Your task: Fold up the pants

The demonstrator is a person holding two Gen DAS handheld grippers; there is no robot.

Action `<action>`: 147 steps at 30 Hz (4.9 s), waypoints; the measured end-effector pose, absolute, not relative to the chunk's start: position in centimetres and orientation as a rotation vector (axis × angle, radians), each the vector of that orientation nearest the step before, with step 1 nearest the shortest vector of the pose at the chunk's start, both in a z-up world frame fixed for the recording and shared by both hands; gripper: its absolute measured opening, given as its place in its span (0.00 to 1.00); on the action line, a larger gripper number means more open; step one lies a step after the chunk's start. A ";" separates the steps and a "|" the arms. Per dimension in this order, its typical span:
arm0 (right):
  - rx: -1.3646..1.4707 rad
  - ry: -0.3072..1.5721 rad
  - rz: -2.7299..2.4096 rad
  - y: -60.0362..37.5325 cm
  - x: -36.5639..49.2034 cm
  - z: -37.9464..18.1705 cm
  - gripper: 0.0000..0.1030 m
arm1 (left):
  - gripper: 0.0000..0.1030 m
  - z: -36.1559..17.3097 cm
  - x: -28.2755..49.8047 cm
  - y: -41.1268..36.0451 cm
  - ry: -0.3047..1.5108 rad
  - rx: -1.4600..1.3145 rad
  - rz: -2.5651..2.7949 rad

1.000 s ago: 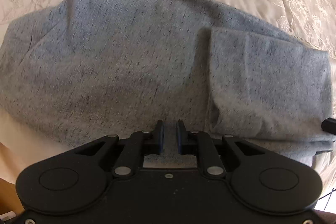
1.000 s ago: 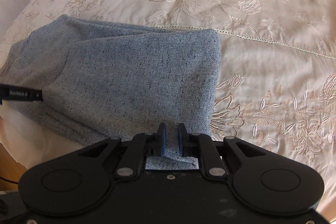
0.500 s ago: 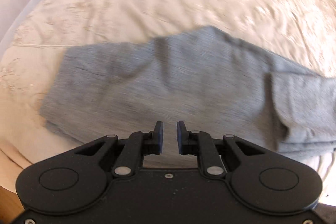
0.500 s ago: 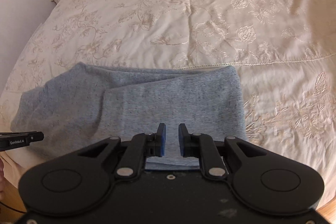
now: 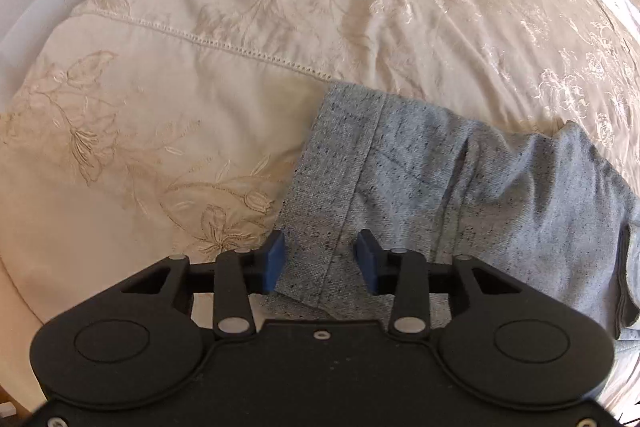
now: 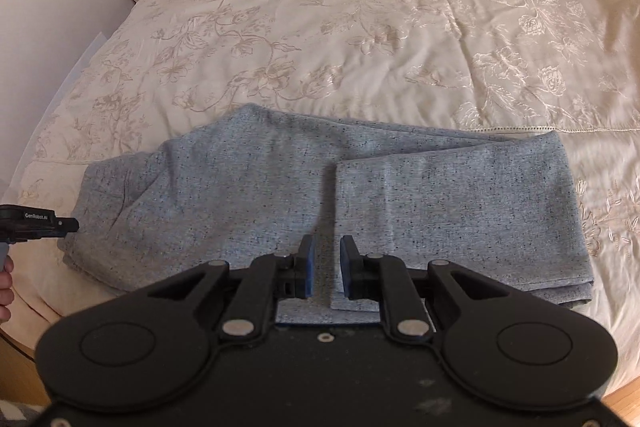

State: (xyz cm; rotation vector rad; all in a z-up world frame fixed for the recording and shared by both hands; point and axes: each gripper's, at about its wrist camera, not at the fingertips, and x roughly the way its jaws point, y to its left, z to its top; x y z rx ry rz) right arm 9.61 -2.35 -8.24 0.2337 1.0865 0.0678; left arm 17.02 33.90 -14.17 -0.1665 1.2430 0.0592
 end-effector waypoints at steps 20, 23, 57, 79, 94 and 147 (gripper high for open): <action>0.198 1.148 0.038 1.3 10.0 -8.0 0.16 | 0.79 -19.2 17.5 35.1 1.334 -0.325 -0.101; 0.202 1.155 0.040 1.3 10.2 -8.1 0.16 | 0.41 -17.9 17.1 35.0 1.326 -0.374 -0.164; 0.318 1.163 0.067 -7.3 9.5 -10.4 0.16 | 0.26 0.1 13.6 14.2 0.946 -0.108 -0.440; 0.296 1.280 0.149 -25.3 8.5 -16.9 0.16 | 0.17 -10.4 11.1 -15.7 1.169 0.071 -0.642; 0.242 1.126 0.161 -27.0 8.5 -13.5 0.16 | 0.23 -8.9 8.9 -1.0 1.144 0.095 -0.179; 0.100 1.121 0.084 -20.6 16.8 -14.6 0.15 | 0.27 -12.8 20.1 -4.9 1.122 0.278 -0.241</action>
